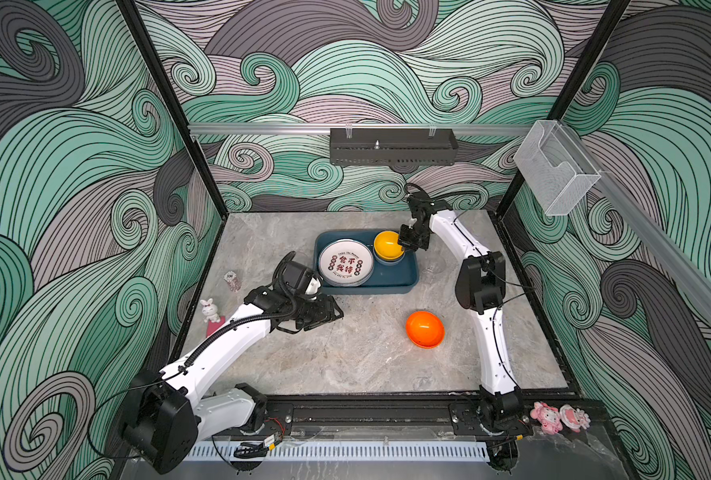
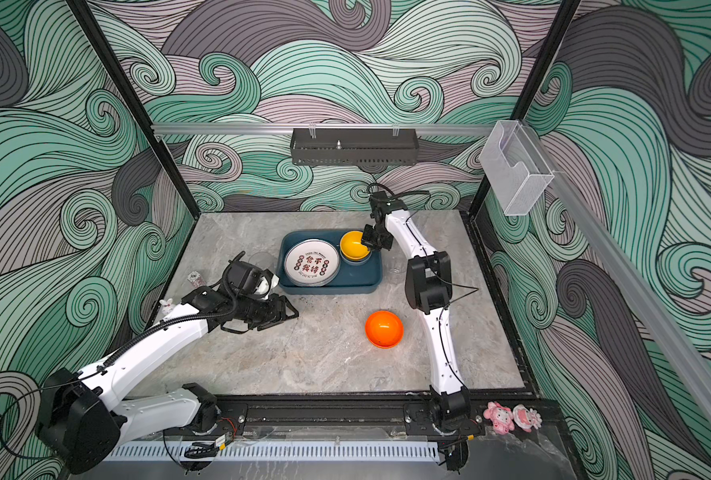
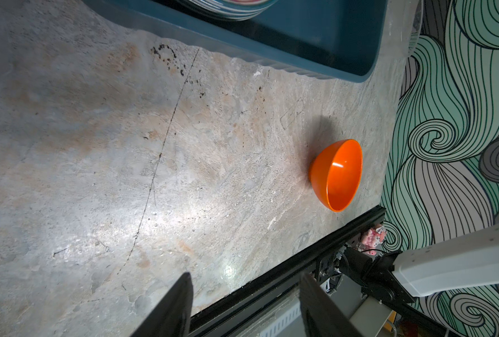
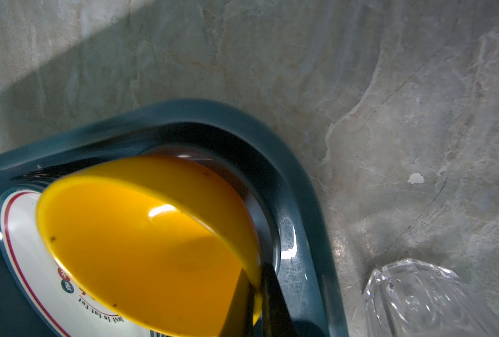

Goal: Place the mixed dishes into the plastic bin
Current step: 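Release the yellow bowl into the blue bowl and raise the right gripper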

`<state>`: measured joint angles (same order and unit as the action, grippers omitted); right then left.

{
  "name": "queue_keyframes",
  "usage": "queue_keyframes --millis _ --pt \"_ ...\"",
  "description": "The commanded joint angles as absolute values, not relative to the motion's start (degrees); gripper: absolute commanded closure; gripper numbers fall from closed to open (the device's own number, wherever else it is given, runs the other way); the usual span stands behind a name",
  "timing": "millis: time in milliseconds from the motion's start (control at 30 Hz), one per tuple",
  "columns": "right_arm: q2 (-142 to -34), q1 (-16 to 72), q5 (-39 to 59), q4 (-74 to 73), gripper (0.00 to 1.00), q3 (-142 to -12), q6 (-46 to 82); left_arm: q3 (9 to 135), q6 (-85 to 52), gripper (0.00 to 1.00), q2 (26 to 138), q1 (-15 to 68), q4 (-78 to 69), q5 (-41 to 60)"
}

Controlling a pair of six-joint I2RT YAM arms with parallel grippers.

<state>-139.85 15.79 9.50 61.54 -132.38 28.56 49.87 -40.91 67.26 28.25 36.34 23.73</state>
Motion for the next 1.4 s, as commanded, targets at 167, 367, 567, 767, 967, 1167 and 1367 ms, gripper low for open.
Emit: queue_keyframes --millis 167,367,567,767,967,1167,1367 --pt "-141.1 15.6 10.0 62.7 0.96 -134.2 28.8 49.2 -41.4 0.39 66.3 27.8 36.6 23.4" --pt "-141.3 15.6 9.7 62.9 0.92 -134.1 28.8 49.0 -41.4 0.39 65.9 27.7 36.6 23.3" --pt "-141.1 15.7 9.6 63.2 0.87 -134.2 28.8 48.6 -41.6 0.39 65.7 27.6 36.5 23.3" --pt "-138.8 15.9 9.3 63.5 0.77 -134.4 28.6 48.5 -41.7 0.39 65.4 27.6 36.2 23.4" --pt "-133.3 16.2 8.0 64.1 0.71 -132.6 27.7 48.9 -41.6 0.39 64.9 27.5 35.9 23.4" --pt "-125.7 16.6 7.8 64.0 0.67 -127.8 26.6 50.2 -40.7 0.37 64.3 27.4 35.6 23.5" --pt "-113.9 17.3 9.8 59.5 0.65 -114.2 25.8 51.3 -39.3 0.36 64.8 27.4 32.7 26.3"
